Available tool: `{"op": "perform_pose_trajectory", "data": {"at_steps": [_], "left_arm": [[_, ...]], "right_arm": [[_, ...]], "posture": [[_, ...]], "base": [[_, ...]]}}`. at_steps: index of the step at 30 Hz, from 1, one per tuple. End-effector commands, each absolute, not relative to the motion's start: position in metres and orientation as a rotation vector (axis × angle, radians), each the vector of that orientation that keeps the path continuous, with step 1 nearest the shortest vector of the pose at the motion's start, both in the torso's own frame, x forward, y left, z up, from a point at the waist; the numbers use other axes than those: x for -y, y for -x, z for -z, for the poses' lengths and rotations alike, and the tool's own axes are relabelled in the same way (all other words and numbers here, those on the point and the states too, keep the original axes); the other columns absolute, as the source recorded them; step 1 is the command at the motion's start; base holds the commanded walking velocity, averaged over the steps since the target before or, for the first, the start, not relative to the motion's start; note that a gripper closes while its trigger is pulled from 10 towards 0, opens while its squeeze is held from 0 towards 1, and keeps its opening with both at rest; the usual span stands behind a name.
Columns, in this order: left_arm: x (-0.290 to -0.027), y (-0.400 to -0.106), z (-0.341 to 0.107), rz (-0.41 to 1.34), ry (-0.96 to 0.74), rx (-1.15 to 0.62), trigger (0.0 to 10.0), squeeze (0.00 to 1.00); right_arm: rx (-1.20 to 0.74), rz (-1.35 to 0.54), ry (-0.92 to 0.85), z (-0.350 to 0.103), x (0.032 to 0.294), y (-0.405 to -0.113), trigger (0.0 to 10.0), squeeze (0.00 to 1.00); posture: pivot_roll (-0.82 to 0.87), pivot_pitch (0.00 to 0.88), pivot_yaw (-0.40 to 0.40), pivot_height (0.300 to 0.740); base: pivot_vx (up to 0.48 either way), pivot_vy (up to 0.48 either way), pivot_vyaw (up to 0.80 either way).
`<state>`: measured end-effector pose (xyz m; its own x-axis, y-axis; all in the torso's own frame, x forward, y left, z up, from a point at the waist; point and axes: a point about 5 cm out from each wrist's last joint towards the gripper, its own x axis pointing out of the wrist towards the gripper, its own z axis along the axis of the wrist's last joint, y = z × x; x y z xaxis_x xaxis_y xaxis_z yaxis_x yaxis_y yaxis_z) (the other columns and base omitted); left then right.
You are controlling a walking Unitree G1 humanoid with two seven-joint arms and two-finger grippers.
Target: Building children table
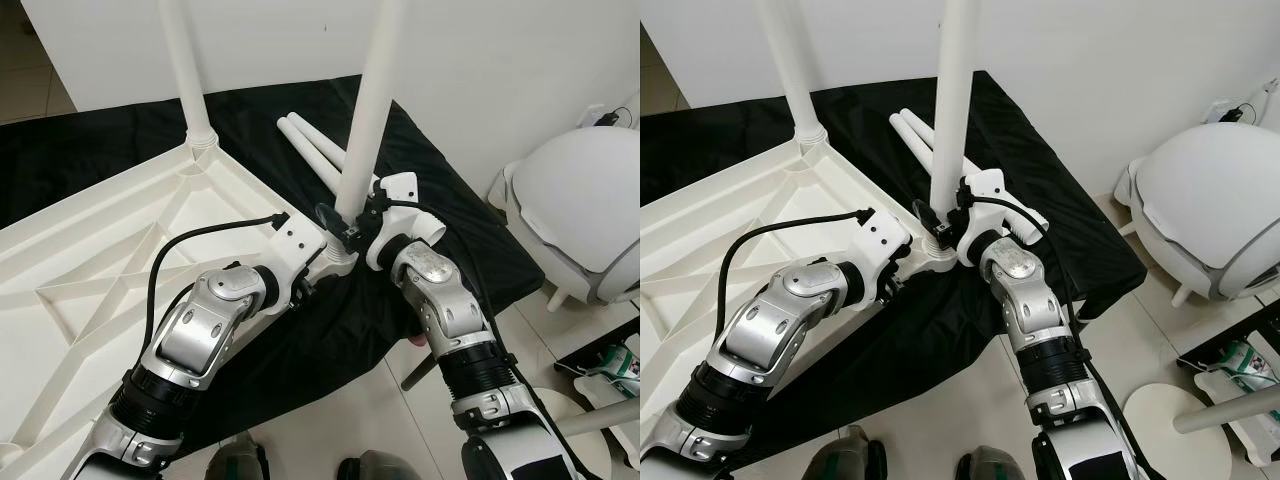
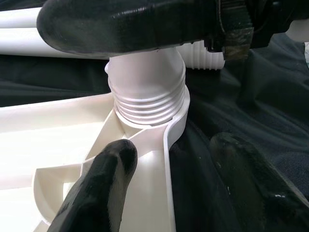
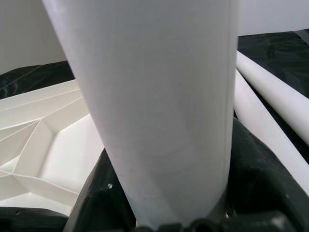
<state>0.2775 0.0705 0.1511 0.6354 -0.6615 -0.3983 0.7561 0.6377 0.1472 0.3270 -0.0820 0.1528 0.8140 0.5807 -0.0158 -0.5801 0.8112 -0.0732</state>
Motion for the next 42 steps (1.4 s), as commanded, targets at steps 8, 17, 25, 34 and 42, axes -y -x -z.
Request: {"op": "perform_pose_trajectory", "data": {"at_steps": [8, 17, 25, 34, 42], "left_arm": [[-0.073, -0.279, -0.152, 0.788, -0.316, -0.322, 10.0, 0.00], [-0.073, -0.280, -0.153, 0.788, -0.316, -0.319, 10.0, 0.00], [-0.072, -0.281, -0.155, 0.789, -0.317, -0.312, 10.0, 0.00], [-0.071, -0.281, -0.155, 0.787, -0.313, -0.309, 10.0, 0.00], [-0.072, -0.282, -0.156, 0.781, -0.309, -0.306, 10.0, 0.00]], "right_arm": [[-0.121, -0.638, 0.101, -0.122, 0.078, -0.318, 10.0, 0.00], [-0.108, -0.574, 0.072, -0.123, 0.075, -0.316, 10.0, 0.00], [-0.072, -0.382, 0.020, -0.128, 0.072, -0.322, 10.0, 0.00], [-0.053, -0.199, -0.006, -0.126, 0.074, -0.323, 10.0, 0.00], [-0.036, -0.156, -0.001, -0.126, 0.071, -0.322, 10.0, 0.00]], "posture": [[-0.03, 0.024, -0.002, 0.740], [-0.03, 0.022, -0.001, 0.740], [-0.03, 0.018, -0.004, 0.740], [-0.03, 0.016, -0.009, 0.740], [-0.02, 0.014, -0.017, 0.740]], "base": [[0.000, 0.000, 0.00], [0.000, 0.000, 0.00], [0.000, 0.000, 0.00], [0.000, 0.000, 0.00], [0.000, 0.000, 0.00]]}}
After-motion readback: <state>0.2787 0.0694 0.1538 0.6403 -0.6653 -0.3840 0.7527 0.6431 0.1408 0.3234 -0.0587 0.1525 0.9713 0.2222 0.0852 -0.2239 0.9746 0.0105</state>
